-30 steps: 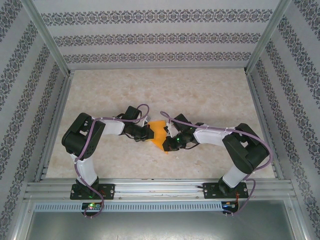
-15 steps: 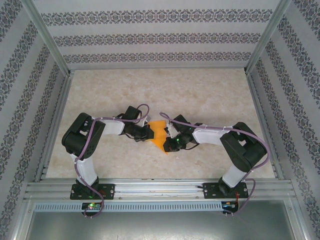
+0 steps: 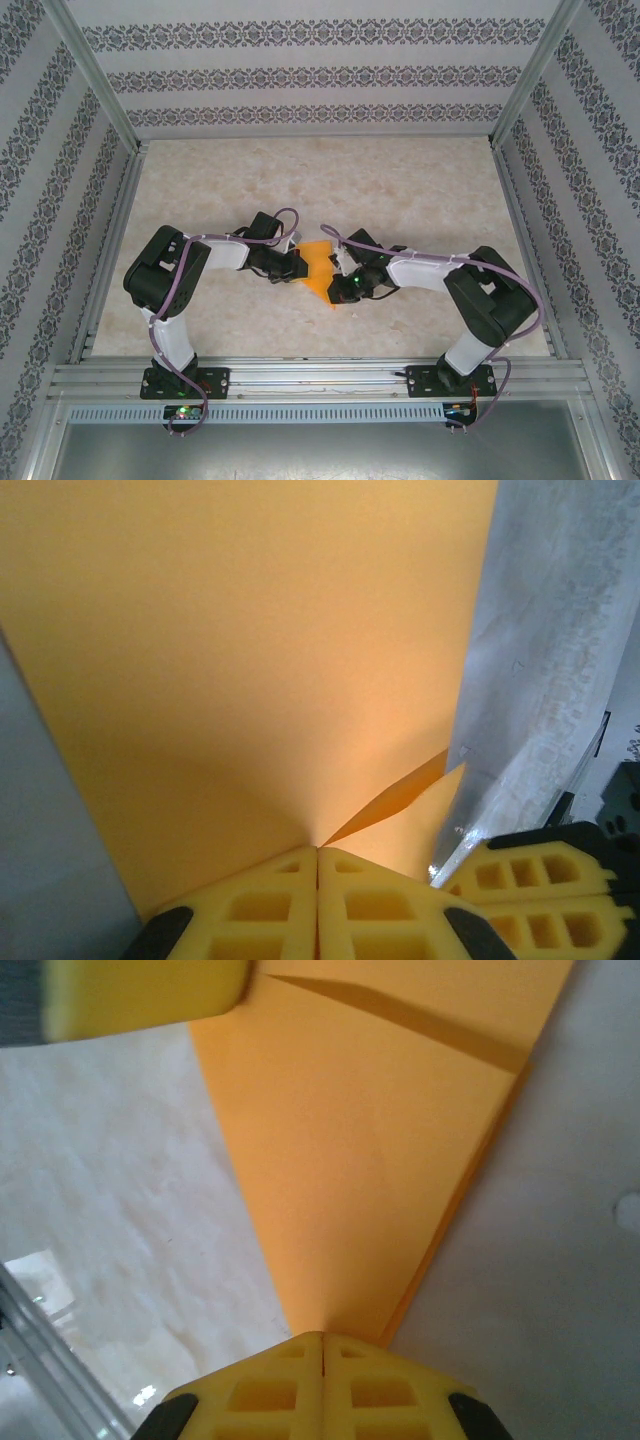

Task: Fold a paper plane with a square sheet of paper (fold left side to right side)
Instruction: Third fold the triangle at the center of the table.

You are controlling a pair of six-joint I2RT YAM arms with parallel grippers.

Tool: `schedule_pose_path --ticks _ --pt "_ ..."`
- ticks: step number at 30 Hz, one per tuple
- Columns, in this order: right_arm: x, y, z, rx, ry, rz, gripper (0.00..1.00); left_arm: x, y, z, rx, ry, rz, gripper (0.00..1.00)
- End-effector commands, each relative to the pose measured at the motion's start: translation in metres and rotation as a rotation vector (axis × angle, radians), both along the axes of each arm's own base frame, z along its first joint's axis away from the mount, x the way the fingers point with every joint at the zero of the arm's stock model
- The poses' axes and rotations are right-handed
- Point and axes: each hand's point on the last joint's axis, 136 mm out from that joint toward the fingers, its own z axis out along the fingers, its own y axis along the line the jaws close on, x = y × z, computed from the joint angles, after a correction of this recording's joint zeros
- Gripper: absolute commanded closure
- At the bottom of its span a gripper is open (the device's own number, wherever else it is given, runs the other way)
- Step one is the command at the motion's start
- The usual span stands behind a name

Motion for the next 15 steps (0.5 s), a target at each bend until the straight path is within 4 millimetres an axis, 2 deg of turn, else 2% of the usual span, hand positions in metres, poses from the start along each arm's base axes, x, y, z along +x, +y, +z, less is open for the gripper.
schedule_pose_path --ticks 1,5,11,15 --pt "-0.002 0.007 0.022 0.040 -0.031 0.021 0.94 -0.015 0.021 -0.039 0.161 0.059 0.007 0.91" --pt "-0.006 0.017 0.028 0.066 -0.033 0.053 0.94 -0.016 0.021 -0.039 0.163 0.060 0.005 0.91" --pt "-0.006 0.027 0.014 0.023 -0.025 0.078 0.93 -0.016 0.021 -0.040 0.167 0.063 0.003 0.91" --pt "-0.002 0.026 0.007 -0.015 -0.026 0.072 0.93 -0.016 0.021 -0.039 0.166 0.062 0.001 0.91"
